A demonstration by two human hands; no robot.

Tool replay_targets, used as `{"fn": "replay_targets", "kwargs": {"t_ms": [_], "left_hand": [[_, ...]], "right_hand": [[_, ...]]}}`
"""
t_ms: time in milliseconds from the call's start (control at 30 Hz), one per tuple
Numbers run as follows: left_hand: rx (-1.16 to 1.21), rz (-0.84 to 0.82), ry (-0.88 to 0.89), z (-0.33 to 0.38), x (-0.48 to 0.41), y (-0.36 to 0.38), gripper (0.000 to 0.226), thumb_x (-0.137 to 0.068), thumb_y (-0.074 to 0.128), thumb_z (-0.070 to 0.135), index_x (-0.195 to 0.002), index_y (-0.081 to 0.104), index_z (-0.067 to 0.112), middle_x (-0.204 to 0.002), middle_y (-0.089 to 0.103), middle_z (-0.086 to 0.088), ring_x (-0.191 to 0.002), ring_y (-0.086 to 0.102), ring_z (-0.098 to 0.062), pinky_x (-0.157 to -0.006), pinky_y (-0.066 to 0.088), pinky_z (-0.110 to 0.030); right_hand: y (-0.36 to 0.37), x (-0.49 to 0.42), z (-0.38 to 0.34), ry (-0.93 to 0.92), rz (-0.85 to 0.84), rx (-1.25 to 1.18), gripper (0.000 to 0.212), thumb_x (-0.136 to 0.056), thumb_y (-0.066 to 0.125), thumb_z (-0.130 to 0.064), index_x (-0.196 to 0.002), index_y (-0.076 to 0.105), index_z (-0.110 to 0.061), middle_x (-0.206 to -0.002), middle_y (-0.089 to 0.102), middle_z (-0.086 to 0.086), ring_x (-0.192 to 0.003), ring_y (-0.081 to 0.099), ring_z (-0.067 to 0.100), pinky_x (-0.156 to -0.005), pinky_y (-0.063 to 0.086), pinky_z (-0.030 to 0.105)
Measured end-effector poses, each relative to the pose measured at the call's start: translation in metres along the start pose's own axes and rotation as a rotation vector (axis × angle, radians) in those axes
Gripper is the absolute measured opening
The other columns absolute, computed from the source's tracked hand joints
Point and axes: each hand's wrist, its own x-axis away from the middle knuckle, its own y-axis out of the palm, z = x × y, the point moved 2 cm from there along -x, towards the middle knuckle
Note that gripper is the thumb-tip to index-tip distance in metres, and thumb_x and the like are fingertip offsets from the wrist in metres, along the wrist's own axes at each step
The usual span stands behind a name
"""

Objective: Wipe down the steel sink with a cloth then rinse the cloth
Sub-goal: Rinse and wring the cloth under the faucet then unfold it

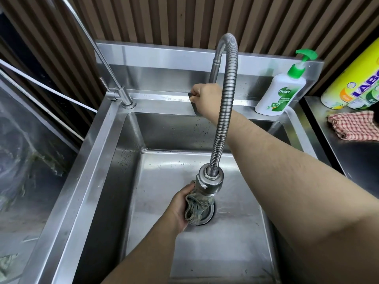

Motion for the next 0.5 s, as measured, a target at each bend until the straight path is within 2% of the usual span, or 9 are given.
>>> {"fn": "replay_targets", "kwargs": {"t_ms": [100,133,167,200,233,300,367,433,500], "left_hand": [[0.003,-0.015,0.000,0.001,-0.001,0.000,0.035,-0.092,0.046,0.028,-0.112,0.062,0.005,-0.077,0.070,-0.008,-0.058,0.066,-0.018,-0.050,0.050,-0.019],[0.003,-0.017,-0.001,0.002,-0.001,0.001,0.033,-0.092,0.045,0.029,-0.107,0.063,0.006,-0.074,0.071,-0.007,-0.058,0.067,-0.017,-0.050,0.050,-0.019],[0.007,-0.032,0.004,0.003,-0.001,0.001,0.031,-0.092,0.045,0.029,-0.104,0.063,0.006,-0.074,0.072,-0.006,-0.059,0.068,-0.017,-0.052,0.051,-0.019],[0.009,-0.038,0.004,0.005,0.001,0.002,0.031,-0.092,0.045,0.029,-0.103,0.064,0.007,-0.075,0.072,-0.006,-0.061,0.068,-0.018,-0.054,0.051,-0.020],[0.005,-0.045,0.006,0.006,0.000,0.002,0.031,-0.092,0.045,0.029,-0.101,0.064,0.007,-0.075,0.072,-0.006,-0.062,0.068,-0.018,-0.056,0.051,-0.022],[0.001,-0.051,-0.002,0.007,0.001,0.003,0.031,-0.092,0.045,0.031,-0.096,0.065,0.008,-0.074,0.072,-0.007,-0.063,0.068,-0.018,-0.063,0.050,-0.026],[-0.014,-0.054,-0.002,0.009,0.000,0.001,0.032,-0.092,0.045,0.032,-0.095,0.066,0.008,-0.074,0.073,-0.007,-0.067,0.066,-0.020,-0.069,0.048,-0.028],[-0.005,-0.067,0.007,0.013,0.000,0.000,0.033,-0.093,0.046,0.033,-0.098,0.065,0.007,-0.076,0.073,-0.008,-0.071,0.065,-0.022,-0.071,0.048,-0.029],[0.009,-0.075,0.020,0.017,-0.002,-0.003,0.033,-0.092,0.046,0.033,-0.099,0.065,0.007,-0.077,0.073,-0.008,-0.069,0.066,-0.021,-0.068,0.050,-0.029]], "right_hand": [[-0.005,0.012,0.001,0.068,-0.008,-0.121,0.019,-0.090,0.056,-0.008,-0.108,0.064,-0.004,-0.104,0.067,0.021,-0.052,0.057,-0.011,-0.049,0.043,0.004],[-0.009,0.024,0.000,0.081,-0.006,-0.142,0.018,-0.089,0.059,-0.012,-0.106,0.064,-0.012,-0.103,0.068,0.015,-0.064,0.062,-0.003,-0.059,0.052,0.010],[-0.013,0.037,-0.001,0.089,0.008,-0.150,0.017,-0.088,0.060,-0.016,-0.104,0.064,-0.016,-0.101,0.068,0.009,-0.078,0.066,0.007,-0.073,0.057,0.022],[-0.017,0.050,0.001,0.087,0.036,-0.159,0.016,-0.088,0.060,-0.019,-0.103,0.063,-0.017,-0.100,0.068,0.006,-0.087,0.066,0.016,-0.080,0.057,0.033],[-0.021,0.065,0.005,0.092,0.082,-0.192,0.015,-0.089,0.060,-0.019,-0.103,0.063,-0.018,-0.097,0.068,0.003,-0.090,0.065,0.019,-0.083,0.056,0.036],[-0.026,0.101,0.019,0.204,0.181,-0.322,0.013,-0.090,0.059,-0.015,-0.102,0.064,-0.017,-0.088,0.066,-0.003,-0.081,0.062,0.014,-0.078,0.053,0.029],[-0.021,0.137,0.039,0.394,0.216,-0.431,0.014,-0.092,0.055,-0.010,-0.104,0.062,-0.009,-0.084,0.062,-0.001,-0.071,0.056,0.012,-0.066,0.050,0.023],[-0.006,0.171,0.061,0.605,0.158,-0.503,0.013,-0.094,0.049,-0.011,-0.103,0.058,-0.006,-0.093,0.062,0.008,-0.072,0.054,0.015,-0.064,0.047,0.025],[0.014,0.199,0.075,0.790,0.067,-0.520,0.012,-0.096,0.045,-0.016,-0.099,0.056,-0.012,-0.101,0.060,0.011,-0.076,0.054,0.017,-0.064,0.045,0.026]]}}
